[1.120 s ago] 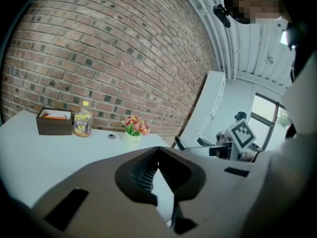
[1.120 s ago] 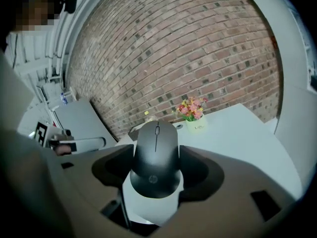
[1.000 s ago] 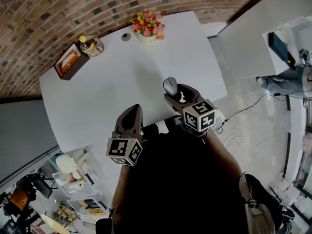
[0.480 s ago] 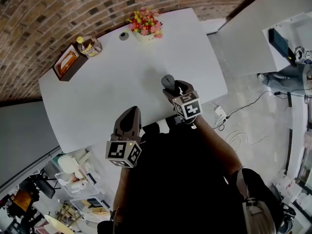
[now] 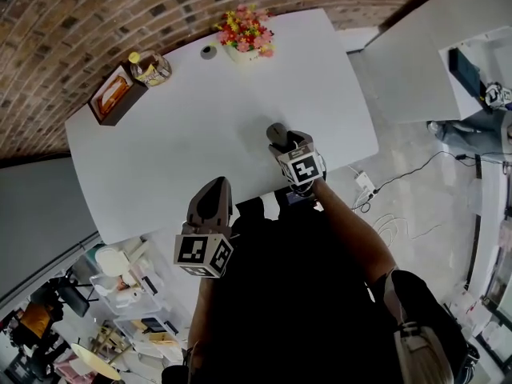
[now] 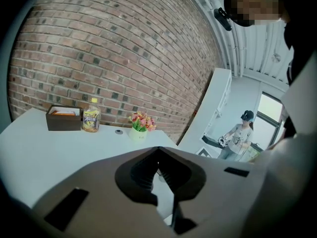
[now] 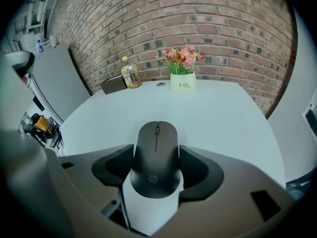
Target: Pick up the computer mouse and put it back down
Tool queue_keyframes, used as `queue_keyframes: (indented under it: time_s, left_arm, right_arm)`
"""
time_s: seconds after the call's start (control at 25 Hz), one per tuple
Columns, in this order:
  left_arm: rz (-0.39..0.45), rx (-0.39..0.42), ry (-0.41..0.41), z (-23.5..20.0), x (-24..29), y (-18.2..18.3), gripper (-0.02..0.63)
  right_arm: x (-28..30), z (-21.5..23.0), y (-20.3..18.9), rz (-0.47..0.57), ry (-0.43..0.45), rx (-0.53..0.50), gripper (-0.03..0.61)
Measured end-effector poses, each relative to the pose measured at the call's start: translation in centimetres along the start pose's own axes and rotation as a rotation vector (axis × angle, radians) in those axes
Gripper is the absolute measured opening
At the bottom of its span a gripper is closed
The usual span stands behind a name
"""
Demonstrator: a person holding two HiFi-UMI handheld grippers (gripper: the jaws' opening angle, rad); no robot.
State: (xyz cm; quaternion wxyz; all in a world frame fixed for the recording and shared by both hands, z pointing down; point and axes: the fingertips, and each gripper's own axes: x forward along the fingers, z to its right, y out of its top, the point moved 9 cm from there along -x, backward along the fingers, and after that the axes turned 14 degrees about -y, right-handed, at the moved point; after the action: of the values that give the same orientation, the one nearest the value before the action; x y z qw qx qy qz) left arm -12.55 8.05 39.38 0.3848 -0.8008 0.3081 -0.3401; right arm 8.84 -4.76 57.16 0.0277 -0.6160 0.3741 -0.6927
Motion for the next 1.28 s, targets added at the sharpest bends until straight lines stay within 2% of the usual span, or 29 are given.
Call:
queue_keyframes:
  time_s: [0.48, 0.84, 1.28]
  left_arm:
    - [-0.004, -0.014, 0.035, -0.4, -1.1, -0.5, 0.014]
    - [-0.007, -0.021, 0.048, -1.0, -1.2, -0.4, 0.014]
    - [-0.008, -0.013, 0.038, -1.9, -0.8, 0.4, 0.014]
  right_arm:
    - [3.3, -1.0, -2.1, -0.121, -0.001, -0.046, 0.305]
    - [4.4, -1.2, -3.0, -0.175, -0.011, -0.053, 0.305]
    - [4.6, -1.8, -2.5, -0.134, -0.04, -0.117, 0.305]
